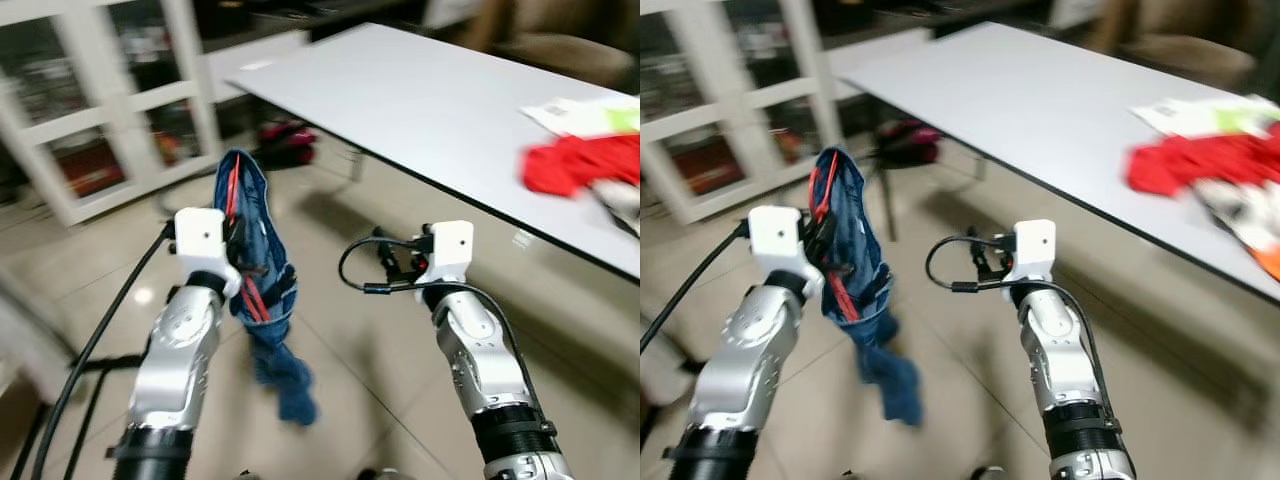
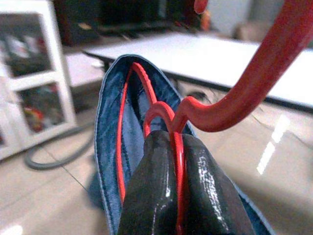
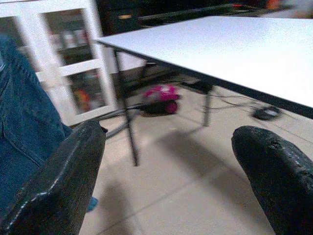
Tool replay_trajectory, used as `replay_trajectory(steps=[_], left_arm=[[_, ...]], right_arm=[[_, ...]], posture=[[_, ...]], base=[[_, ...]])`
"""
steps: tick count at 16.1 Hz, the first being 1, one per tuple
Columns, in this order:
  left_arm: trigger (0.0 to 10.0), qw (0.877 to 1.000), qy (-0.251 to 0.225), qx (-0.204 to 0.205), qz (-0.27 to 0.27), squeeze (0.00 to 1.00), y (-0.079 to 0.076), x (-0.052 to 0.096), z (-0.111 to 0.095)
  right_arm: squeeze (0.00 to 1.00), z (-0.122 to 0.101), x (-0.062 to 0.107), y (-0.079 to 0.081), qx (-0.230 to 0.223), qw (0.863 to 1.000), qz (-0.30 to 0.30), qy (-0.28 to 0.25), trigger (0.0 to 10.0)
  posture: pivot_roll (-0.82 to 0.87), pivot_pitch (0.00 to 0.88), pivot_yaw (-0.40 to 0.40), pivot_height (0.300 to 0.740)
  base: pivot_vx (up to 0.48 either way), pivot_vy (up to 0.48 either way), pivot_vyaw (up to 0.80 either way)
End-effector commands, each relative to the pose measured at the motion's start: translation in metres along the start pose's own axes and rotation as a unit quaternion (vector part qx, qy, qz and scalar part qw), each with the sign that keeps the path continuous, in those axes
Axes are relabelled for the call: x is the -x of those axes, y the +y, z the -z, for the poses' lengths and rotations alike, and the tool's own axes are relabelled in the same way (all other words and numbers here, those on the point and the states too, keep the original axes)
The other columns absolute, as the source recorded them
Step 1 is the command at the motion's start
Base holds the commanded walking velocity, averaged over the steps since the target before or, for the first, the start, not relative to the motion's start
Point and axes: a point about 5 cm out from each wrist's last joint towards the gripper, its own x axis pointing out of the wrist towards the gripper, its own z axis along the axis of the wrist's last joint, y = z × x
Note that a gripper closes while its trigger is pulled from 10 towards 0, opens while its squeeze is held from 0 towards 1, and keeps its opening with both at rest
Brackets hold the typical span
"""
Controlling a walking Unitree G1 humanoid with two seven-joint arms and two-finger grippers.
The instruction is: Hang hanger
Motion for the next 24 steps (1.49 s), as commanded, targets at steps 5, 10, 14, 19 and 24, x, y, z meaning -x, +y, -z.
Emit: replay_trajectory(steps=[5,10,14,19,24], left_arm=[[10.0,0.999,0.034,-0.013,0.035,0.00,0.012,0.029,0.012],[10.0,1.000,-0.020,-0.008,0.004,0.00,0.014,0.013,-0.011],[10.0,0.998,-0.066,0.019,0.005,0.00,0.006,0.003,-0.032],[10.0,0.999,-0.038,-0.001,0.032,0.00,0.006,0.002,-0.023],[10.0,0.996,-0.060,-0.032,0.054,0.00,0.018,-0.009,-0.045]], right_arm=[[0.00,0.004,0.012,0.002,0.001,1.000,0.000,-0.002,10.0],[0.00,0.003,0.008,0.008,-0.001,1.000,-0.012,-0.003,10.0],[0.00,0.000,0.007,0.007,0.004,1.000,-0.012,-0.008,10.0],[0.00,0.002,0.008,0.009,0.003,1.000,-0.019,-0.002,10.0],[0.00,-0.022,-0.011,0.008,0.046,0.998,-0.042,-0.009,10.0]], posture=[[0.04,0.032,0.030,0.740],[0.04,0.031,0.028,0.740],[0.03,0.026,0.031,0.740],[0.03,0.029,0.034,0.740],[0.03,0.019,0.035,0.740]], base=[[0.000,0.000,-0.77],[0.000,0.000,-0.77],[0.000,0.000,-0.77],[0.000,0.000,-0.71],[0.000,0.000,0.00]])
